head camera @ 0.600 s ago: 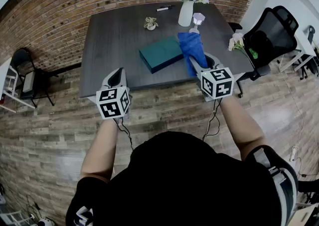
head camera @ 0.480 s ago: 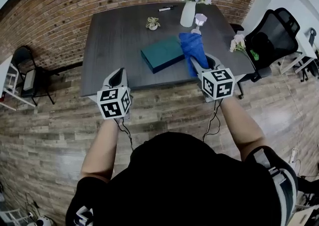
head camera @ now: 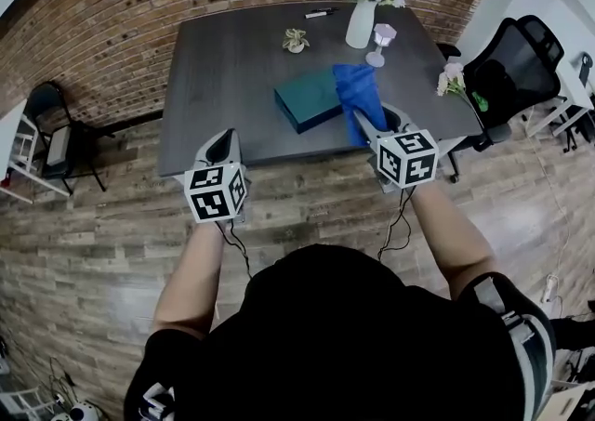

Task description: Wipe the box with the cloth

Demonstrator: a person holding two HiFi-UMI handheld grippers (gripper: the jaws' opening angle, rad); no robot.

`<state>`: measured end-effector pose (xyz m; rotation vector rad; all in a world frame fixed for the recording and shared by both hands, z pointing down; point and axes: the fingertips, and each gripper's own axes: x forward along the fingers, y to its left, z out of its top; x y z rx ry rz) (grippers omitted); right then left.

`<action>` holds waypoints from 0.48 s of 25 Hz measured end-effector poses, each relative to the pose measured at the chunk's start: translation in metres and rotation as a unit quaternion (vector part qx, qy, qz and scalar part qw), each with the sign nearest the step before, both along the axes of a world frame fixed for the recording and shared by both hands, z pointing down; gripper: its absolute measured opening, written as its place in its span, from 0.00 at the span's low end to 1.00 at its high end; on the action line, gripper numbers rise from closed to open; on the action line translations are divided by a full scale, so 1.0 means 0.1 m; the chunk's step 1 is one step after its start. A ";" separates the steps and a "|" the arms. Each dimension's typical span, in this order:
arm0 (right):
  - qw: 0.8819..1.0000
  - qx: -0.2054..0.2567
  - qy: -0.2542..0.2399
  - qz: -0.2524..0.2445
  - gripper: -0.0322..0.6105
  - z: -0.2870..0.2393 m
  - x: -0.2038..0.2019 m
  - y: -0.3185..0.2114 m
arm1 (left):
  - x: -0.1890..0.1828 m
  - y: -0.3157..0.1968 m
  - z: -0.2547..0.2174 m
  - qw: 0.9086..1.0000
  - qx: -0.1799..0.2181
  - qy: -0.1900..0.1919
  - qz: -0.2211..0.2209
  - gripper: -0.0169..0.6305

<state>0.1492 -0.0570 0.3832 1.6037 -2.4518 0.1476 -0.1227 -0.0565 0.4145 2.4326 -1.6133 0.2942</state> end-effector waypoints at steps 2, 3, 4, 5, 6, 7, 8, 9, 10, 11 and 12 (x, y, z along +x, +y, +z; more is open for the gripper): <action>1.000 -0.004 0.009 -0.002 0.26 0.04 -0.11 -0.01 | -0.09 0.00 0.01 1.000 -0.001 0.000 -0.001 0.04; 1.000 -0.006 0.012 -0.005 0.26 0.06 -0.18 -0.02 | -0.15 -0.01 0.01 1.000 -0.002 0.000 -0.001 0.04; 1.000 -0.009 0.015 -0.008 0.26 0.09 -0.26 -0.03 | -0.20 -0.02 0.02 1.000 -0.002 0.000 -0.001 0.04; 1.000 -0.012 0.018 -0.012 0.26 0.12 -0.35 -0.04 | -0.26 -0.02 0.03 1.000 -0.003 -0.001 -0.001 0.04; 0.999 -0.015 0.023 -0.017 0.26 0.16 -0.45 -0.04 | -0.32 -0.03 0.05 1.000 -0.005 -0.001 -0.001 0.04; 0.999 -0.019 0.031 -0.022 0.26 0.21 -0.55 -0.04 | -0.38 -0.03 0.07 1.000 -0.008 -0.002 0.000 0.04; 0.999 -0.023 0.041 -0.028 0.26 0.26 -0.66 -0.04 | -0.44 -0.04 0.11 1.000 -0.012 -0.001 0.001 0.04; 0.998 -0.028 0.051 -0.035 0.26 0.33 -0.76 -0.04 | -0.48 -0.03 0.15 1.000 -0.016 -0.001 0.003 0.04; 0.997 -0.034 0.062 -0.042 0.26 0.42 -0.86 -0.03 | -0.53 -0.02 0.20 1.000 -0.021 0.001 0.004 0.04; 0.995 -0.044 0.072 -0.049 0.26 0.52 -0.96 -0.01 | -0.57 0.00 0.25 1.000 -0.026 0.003 0.005 0.04; 0.994 -0.056 0.079 -0.057 0.26 0.62 -1.05 0.03 | -0.61 0.04 0.30 0.999 -0.030 0.007 0.006 0.04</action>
